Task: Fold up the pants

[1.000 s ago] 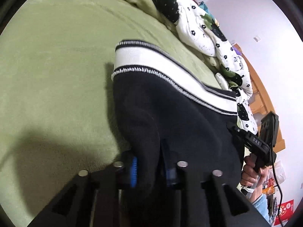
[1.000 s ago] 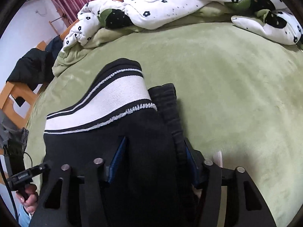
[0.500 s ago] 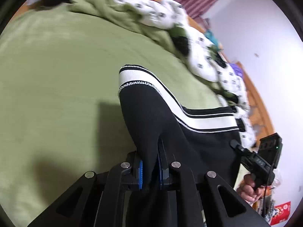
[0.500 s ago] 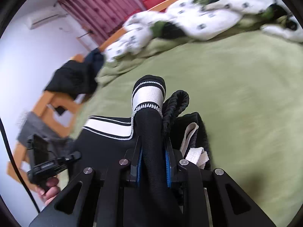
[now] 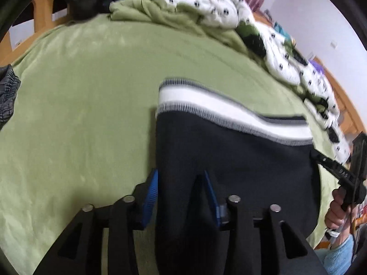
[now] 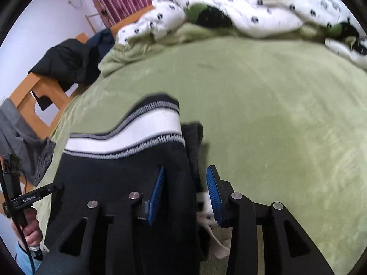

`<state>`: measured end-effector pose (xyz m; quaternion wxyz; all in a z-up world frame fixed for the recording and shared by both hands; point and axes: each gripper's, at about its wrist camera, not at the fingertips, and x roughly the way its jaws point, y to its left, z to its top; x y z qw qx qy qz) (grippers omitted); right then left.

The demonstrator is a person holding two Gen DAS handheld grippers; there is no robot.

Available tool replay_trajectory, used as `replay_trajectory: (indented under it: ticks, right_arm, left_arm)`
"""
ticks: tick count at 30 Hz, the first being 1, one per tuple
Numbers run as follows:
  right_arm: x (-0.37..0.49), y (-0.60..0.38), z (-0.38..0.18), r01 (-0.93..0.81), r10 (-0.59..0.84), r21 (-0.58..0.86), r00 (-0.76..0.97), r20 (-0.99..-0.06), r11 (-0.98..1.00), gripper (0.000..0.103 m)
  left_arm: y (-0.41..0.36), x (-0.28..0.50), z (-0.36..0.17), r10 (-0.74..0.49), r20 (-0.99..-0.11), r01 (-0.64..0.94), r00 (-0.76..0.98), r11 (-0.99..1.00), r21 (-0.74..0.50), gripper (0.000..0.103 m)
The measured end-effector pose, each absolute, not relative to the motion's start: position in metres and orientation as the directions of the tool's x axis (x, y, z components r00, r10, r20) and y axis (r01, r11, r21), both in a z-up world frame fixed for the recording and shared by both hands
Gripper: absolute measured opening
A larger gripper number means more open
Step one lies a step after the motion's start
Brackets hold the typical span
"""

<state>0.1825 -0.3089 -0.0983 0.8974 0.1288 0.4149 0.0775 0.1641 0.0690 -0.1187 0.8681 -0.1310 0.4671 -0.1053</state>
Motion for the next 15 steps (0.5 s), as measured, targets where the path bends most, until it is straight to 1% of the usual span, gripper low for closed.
replay_trajectory:
  ticks: [1,2,4,6,7,8,9,10,12,14,15]
  right_arm:
    - [0.189,-0.305,-0.096,-0.036,0.233,0.278,0.651,-0.722,0.960,0.038]
    - [0.199,-0.302,-0.095,-0.035,0.227,0.270,0.651,-0.724,0.962,0.040]
    - [0.224,-0.298,-0.100,-0.044,0.246,0.284,0.635,-0.732,0.958,0.040]
    - [0.239,-0.292,-0.106,-0.054,0.251,0.281,0.630,-0.735,0.958,0.040]
    - [0.240,-0.290,-0.108,-0.053,0.238,0.264,0.630,-0.739,0.963,0.035]
    - [0.244,-0.288,-0.108,-0.063,0.235,0.255,0.637,-0.734,0.965,0.027]
    - [0.241,-0.287,-0.106,-0.077,0.242,0.255,0.650,-0.721,0.964,0.023]
    - [0.237,-0.292,-0.100,-0.095,0.273,0.284,0.666,-0.694,0.954,0.017]
    - [0.228,-0.306,-0.088,-0.093,0.332,0.378,0.696,-0.636,0.921,0.016]
    - [0.228,-0.304,-0.086,-0.076,0.268,0.308,0.709,-0.652,0.948,0.015]
    - [0.233,-0.302,-0.093,-0.065,0.237,0.269,0.697,-0.677,0.961,0.015]
  left_arm:
    - [0.070,0.169,-0.116,-0.321,-0.767,0.060,0.555,0.936,-0.347,0.047]
    - [0.071,0.175,-0.114,-0.328,-0.757,0.057,0.565,0.931,-0.361,0.047]
    - [0.073,0.189,-0.113,-0.338,-0.739,0.052,0.583,0.923,-0.382,0.047]
    - [0.074,0.207,-0.119,-0.329,-0.740,0.029,0.586,0.922,-0.387,0.047]
    - [0.074,0.219,-0.127,-0.314,-0.759,-0.002,0.571,0.923,-0.384,0.047]
    - [0.073,0.226,-0.136,-0.318,-0.771,-0.015,0.552,0.921,-0.390,0.047]
    - [0.073,0.231,-0.144,-0.323,-0.777,-0.023,0.540,0.917,-0.397,0.035]
    - [0.072,0.231,-0.148,-0.331,-0.774,-0.019,0.540,0.914,-0.404,0.020]
    - [0.070,0.220,-0.135,-0.364,-0.716,0.027,0.596,0.900,-0.434,0.016]
    - [0.062,0.213,-0.118,-0.367,-0.680,0.093,0.634,0.910,-0.405,0.016]
    - [0.056,0.214,-0.118,-0.357,-0.686,0.116,0.635,0.921,-0.372,0.017]
